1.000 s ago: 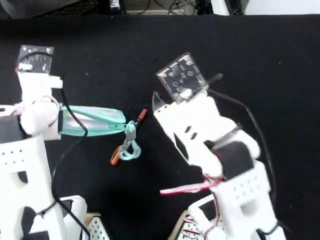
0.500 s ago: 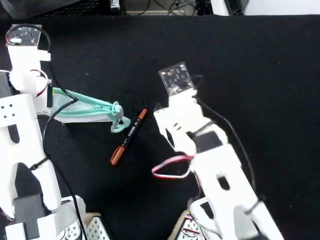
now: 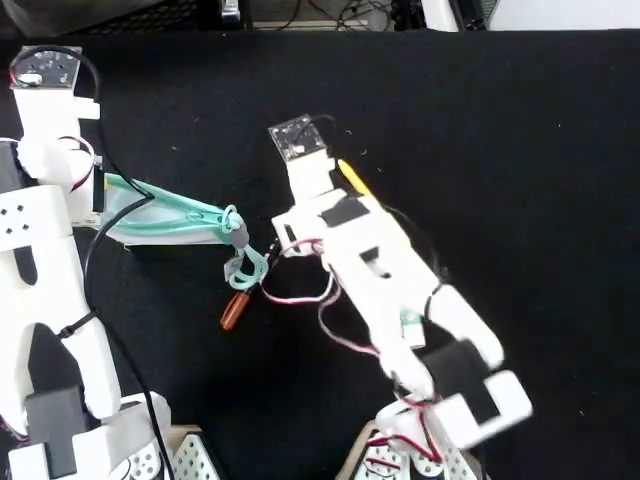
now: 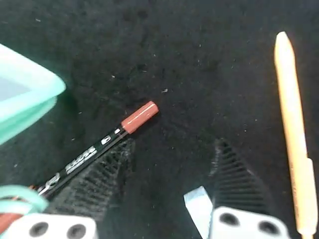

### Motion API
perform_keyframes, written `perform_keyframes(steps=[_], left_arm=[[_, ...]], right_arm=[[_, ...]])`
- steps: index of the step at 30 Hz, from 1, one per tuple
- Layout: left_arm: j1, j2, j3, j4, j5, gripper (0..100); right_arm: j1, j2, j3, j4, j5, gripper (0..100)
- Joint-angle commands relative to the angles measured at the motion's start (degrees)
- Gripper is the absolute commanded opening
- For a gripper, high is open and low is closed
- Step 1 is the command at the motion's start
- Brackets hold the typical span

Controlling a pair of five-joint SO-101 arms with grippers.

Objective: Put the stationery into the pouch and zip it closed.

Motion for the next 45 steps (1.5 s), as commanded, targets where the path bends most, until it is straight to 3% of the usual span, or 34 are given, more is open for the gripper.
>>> perform_keyframes(steps=[1, 11, 19, 24, 27, 28, 37, 45], left_arm=[[-1.63, 3.08, 0.66, -1.58, -0.26, 3], [-4.00, 2.64, 7.52, -8.88, -0.26, 3], [-4.35, 2.64, 8.66, -10.29, -0.18, 3], [-4.44, 2.64, 8.66, -10.37, -0.18, 3], [-4.44, 2.64, 8.66, -10.37, -0.18, 3], [-4.44, 2.64, 8.66, -10.37, -0.18, 3], [-4.44, 2.64, 8.66, -10.20, -0.18, 3], [-4.44, 2.64, 8.66, -10.37, -0.18, 3]], right_arm=[[-1.05, 3.91, -6.99, 0.18, -4.57, 18.1], [-4.66, 18.59, -26.95, 10.11, -8.97, 27.6], [-3.16, 33.10, -39.96, 19.87, -16.09, 18.4], [-2.55, 40.75, -51.91, 32.79, -15.65, 12.9], [-2.46, 44.18, -57.19, 37.71, -15.38, 0.6], [-2.46, 44.53, -58.24, 38.59, -14.68, 2.5], [-2.73, 36.62, -56.31, 39.30, -9.41, 1.2], [-2.73, 26.07, -39.60, 33.41, -3.43, 1.2]])
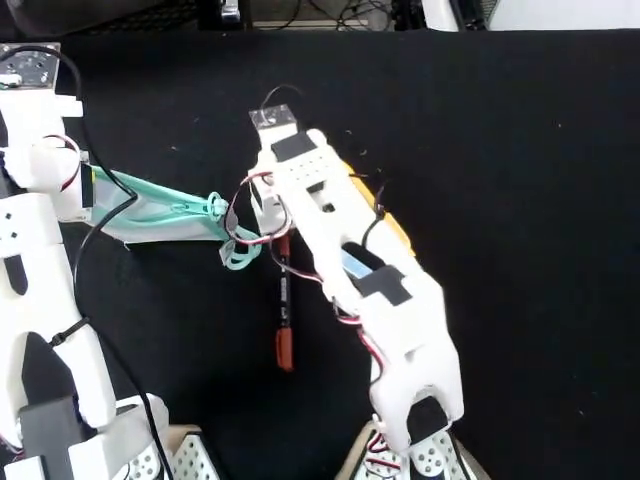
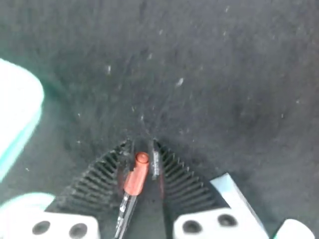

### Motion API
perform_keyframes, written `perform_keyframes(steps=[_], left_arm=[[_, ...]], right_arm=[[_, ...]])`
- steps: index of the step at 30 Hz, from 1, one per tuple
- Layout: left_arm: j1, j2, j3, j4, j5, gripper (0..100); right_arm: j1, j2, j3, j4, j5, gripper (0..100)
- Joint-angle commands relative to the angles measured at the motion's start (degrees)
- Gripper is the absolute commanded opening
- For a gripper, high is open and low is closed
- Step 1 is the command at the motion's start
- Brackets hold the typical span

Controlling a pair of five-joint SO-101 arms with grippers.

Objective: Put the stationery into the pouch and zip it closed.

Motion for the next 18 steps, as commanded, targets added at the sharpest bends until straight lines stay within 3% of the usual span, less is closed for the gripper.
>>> perform_keyframes(steps=[1, 4, 9, 18], left_arm=[[-1.45, 2.73, 3.65, -2.37, -0.26, 3], [-1.45, 2.73, 3.65, -2.37, -0.26, 3], [-1.19, 2.73, 3.65, -2.37, -0.26, 3], [-1.45, 2.73, 3.56, -2.37, -0.26, 3]], right_arm=[[-0.35, -6.55, 8.40, -6.15, 3.96, 1.2], [-0.79, -9.01, 17.45, -11.96, 9.58, 4.7], [-1.49, -15.08, 29.85, -17.85, 13.27, 20.1], [-1.41, -18.24, 37.85, -17.41, 13.80, 19.8]])
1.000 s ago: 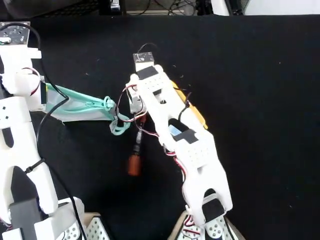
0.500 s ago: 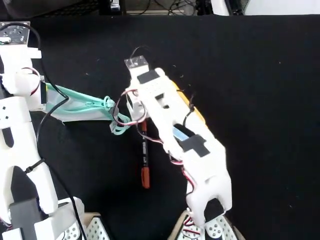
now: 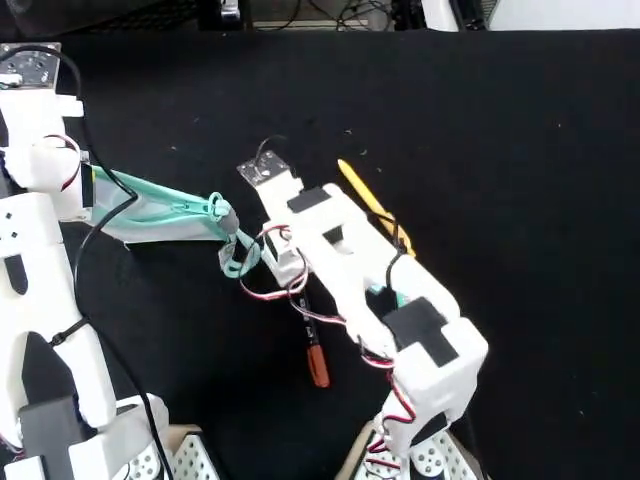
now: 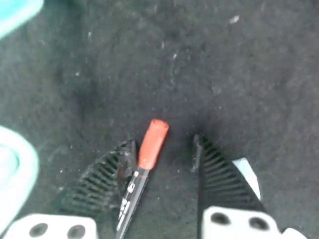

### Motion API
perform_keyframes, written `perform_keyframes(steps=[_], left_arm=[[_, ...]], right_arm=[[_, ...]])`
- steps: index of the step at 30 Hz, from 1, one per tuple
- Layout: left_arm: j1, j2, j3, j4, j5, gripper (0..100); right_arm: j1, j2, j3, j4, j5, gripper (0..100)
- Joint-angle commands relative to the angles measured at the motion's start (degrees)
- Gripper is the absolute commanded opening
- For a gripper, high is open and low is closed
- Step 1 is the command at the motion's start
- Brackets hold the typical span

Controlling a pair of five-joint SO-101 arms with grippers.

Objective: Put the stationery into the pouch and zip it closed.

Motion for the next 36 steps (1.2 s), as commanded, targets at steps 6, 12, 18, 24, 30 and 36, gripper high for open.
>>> perform_keyframes(steps=[6, 12, 18, 24, 30, 36], left_arm=[[-1.45, 2.73, 3.65, -2.20, -0.26, 3], [-1.27, 2.81, 3.65, -2.02, -0.26, 3], [-1.10, 3.08, 3.74, -1.93, -0.26, 3], [-1.10, 3.16, 3.74, -1.93, -0.26, 3], [-1.01, 3.16, 3.74, -1.93, -0.26, 3], [-1.01, 3.16, 3.74, -1.93, -0.26, 3]], right_arm=[[0.26, -1.01, 2.24, -0.88, 0.62, 1.5], [0.26, -8.31, 2.33, -0.62, 3.52, 1.2], [0.26, -33.36, 8.48, -0.62, 5.98, 1.2], [-0.09, -57.63, 9.54, -1.05, 6.59, 1.2], [-9.93, -76.18, 12.26, -8.26, 6.59, 3.8], [-25.41, -88.40, 23.34, -28.92, 6.59, 3.9]])
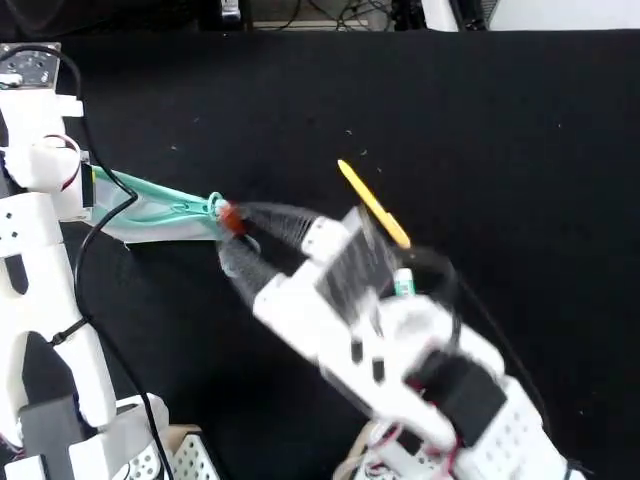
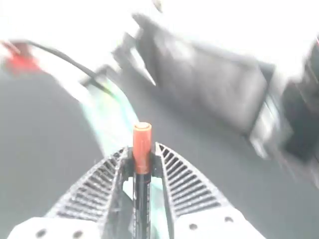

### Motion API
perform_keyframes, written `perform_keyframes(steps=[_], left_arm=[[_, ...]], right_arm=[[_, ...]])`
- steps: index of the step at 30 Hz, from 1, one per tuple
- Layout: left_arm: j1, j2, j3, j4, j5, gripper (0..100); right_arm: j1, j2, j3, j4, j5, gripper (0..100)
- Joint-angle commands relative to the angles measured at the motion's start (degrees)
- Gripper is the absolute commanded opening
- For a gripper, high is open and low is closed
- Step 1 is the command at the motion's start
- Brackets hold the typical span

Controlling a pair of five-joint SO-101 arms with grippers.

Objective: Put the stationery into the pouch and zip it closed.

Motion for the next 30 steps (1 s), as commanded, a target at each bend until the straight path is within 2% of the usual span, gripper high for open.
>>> perform_keyframes(steps=[1, 5, 9, 16, 20, 24, 30], left_arm=[[-1.01, 3.16, 3.74, -1.93, -0.26, 3], [-1.01, 3.16, 3.74, -1.93, -0.26, 3], [-1.01, 3.16, 3.74, -1.93, -0.26, 3], [-1.01, 3.16, 3.74, -1.85, -0.26, 3], [-1.01, 3.16, 3.74, -1.85, -0.26, 3], [-1.01, 3.16, 3.74, -1.85, -0.26, 3], [-1.01, 3.16, 3.74, -1.85, -0.26, 3]], right_arm=[[-5.19, -5.32, 5.93, -17.32, 0.35, 3.9], [-5.27, -3.21, 11.65, -33.85, 0.35, 3.8], [-5.63, 2.59, 9.54, -41.05, 0.35, 3.8], [-5.45, 10.59, 1.89, -45.80, 0.44, 3.8], [-5.27, 14.81, 1.63, -50.02, 1.14, 3.8], [-5.63, 18.51, 1.98, -52.22, 7.21, 3.8], [-5.27, 24.31, 7.08, -52.48, 7.56, 3.8]])
